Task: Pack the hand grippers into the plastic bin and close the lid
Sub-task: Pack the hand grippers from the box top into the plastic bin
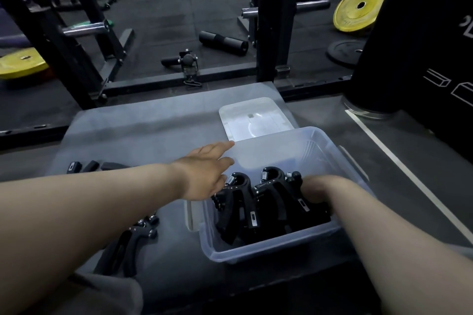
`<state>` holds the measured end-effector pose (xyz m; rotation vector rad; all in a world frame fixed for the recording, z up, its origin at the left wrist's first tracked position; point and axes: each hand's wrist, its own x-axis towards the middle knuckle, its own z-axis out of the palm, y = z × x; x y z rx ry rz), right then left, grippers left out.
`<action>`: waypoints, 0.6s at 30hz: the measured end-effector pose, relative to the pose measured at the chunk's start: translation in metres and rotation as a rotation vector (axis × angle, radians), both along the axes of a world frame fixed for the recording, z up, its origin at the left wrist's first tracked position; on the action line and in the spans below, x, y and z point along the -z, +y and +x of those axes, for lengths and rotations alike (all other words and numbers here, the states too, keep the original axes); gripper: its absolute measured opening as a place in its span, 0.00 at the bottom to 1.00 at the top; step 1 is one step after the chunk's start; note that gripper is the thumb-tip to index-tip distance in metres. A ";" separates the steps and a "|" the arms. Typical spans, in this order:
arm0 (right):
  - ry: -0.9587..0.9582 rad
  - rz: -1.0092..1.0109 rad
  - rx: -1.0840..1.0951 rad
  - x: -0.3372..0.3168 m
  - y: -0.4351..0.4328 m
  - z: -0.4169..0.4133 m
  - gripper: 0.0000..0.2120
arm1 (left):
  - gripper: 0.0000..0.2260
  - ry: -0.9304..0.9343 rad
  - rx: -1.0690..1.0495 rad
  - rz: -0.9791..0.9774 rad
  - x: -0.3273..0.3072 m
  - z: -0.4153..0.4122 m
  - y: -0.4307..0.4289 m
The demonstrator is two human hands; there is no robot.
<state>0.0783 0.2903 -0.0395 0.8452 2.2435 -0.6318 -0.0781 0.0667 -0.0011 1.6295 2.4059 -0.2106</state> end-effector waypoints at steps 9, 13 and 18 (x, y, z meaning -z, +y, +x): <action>-0.093 0.096 -0.131 -0.016 -0.007 0.003 0.11 | 0.24 -0.019 -0.012 -0.019 -0.001 0.002 -0.001; -0.175 0.164 -0.249 -0.013 -0.009 0.003 0.16 | 0.24 -0.015 -0.007 -0.036 -0.001 0.003 -0.002; -0.213 0.204 -0.297 -0.016 -0.010 0.006 0.10 | 0.24 -0.006 0.003 -0.043 -0.002 0.002 -0.001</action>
